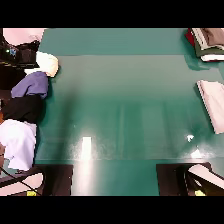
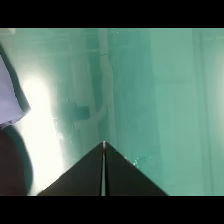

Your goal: Fold the shirts.

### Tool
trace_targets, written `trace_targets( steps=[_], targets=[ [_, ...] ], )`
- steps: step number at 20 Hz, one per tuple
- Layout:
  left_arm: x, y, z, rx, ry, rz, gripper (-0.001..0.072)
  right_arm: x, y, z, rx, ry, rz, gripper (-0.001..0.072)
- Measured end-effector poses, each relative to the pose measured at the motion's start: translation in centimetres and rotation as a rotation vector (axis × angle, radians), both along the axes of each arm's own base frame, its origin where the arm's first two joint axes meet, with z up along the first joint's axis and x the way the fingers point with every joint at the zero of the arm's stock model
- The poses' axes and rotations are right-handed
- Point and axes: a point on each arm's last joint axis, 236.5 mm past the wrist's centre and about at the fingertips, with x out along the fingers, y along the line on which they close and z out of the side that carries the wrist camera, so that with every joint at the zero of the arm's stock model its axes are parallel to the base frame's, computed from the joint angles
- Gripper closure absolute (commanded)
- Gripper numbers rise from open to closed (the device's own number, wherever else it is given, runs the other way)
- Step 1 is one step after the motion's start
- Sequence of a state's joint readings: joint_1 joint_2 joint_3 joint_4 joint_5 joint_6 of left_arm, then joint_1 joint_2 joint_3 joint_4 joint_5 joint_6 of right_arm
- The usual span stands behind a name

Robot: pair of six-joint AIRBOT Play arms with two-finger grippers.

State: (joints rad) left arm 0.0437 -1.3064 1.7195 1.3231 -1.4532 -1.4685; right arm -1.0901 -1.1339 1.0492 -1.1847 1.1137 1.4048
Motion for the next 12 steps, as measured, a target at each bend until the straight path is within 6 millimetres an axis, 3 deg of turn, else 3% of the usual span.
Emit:
trace_targets(
  steps=[2, 5, 6, 8, 12],
  targets=[
    [0.0, 0.0, 0.0, 0.002, -0.001, -0.003, 0.0684, -0.4, -0.5, 1.8, 0.004, -0.012, -0.023, 0.0133],
    [0.3, 0.0, 0.2, 0.003, -0.015, -0.003, 0.0685, 2.1, 1.2, 4.8, 0.043, -0.119, 0.006, 0.0155],
    [0.4, 0.0, 0.2, 0.003, -0.019, -0.002, 0.0684, 3.4, 2.5, 5.7, 0.057, -0.152, 0.038, 0.0312],
    [0.5, 0.0, 0.3, 0.003, -0.025, 0.0, 0.0685, 6.0, 5.6, 7.3, 0.065, -0.197, 0.128, 0.0695],
    [0.6, 0.1, 0.4, 0.002, -0.031, 0.001, 0.0685, 10.3, 13.9, 9.9, 0.073, -0.254, 0.36, 0.0697]
  ],
)
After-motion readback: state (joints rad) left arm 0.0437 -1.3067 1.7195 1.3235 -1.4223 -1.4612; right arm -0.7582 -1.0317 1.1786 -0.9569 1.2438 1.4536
